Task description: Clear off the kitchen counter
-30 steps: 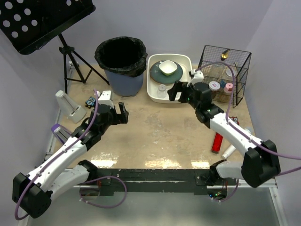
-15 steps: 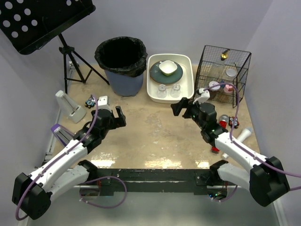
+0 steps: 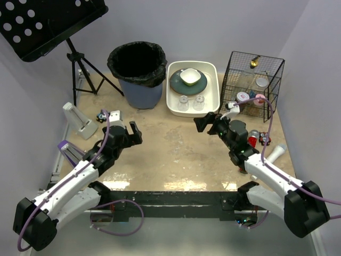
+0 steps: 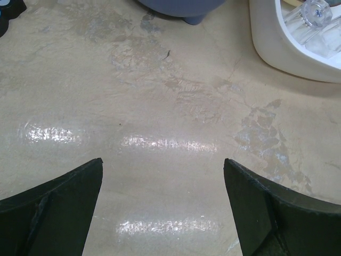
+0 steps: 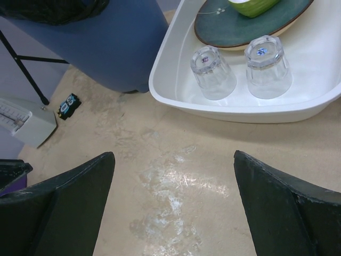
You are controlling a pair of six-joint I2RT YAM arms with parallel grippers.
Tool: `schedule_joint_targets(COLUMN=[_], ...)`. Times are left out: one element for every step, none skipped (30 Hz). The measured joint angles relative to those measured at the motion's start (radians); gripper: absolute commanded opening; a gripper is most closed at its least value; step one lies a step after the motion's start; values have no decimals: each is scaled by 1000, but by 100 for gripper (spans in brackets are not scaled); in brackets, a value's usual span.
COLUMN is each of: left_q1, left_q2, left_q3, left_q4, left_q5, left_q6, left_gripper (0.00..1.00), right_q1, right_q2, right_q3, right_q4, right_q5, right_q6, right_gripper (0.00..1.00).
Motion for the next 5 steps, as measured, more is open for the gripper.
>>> schedule_joint_targets(left_q1=[0,0,0,0,0], left_q2=[1,1,1,1,1], left_q3=[0,0,0,0,0], left_q4=[2,2,3,5,7], left_q5=[1,2,2,2,2], left_q6=[0,0,0,0,0], left_gripper=[100,100,100,100,100], right_q1=[0,0,0,0,0], right_q2=[0,1,2,2,5], right_q3=[0,0,0,0,0], right_q4=[2,4,7,8,11], right_q5=[0,0,0,0,0], right_q6=[0,0,0,0,0], right_gripper=[99,98,99,99,99])
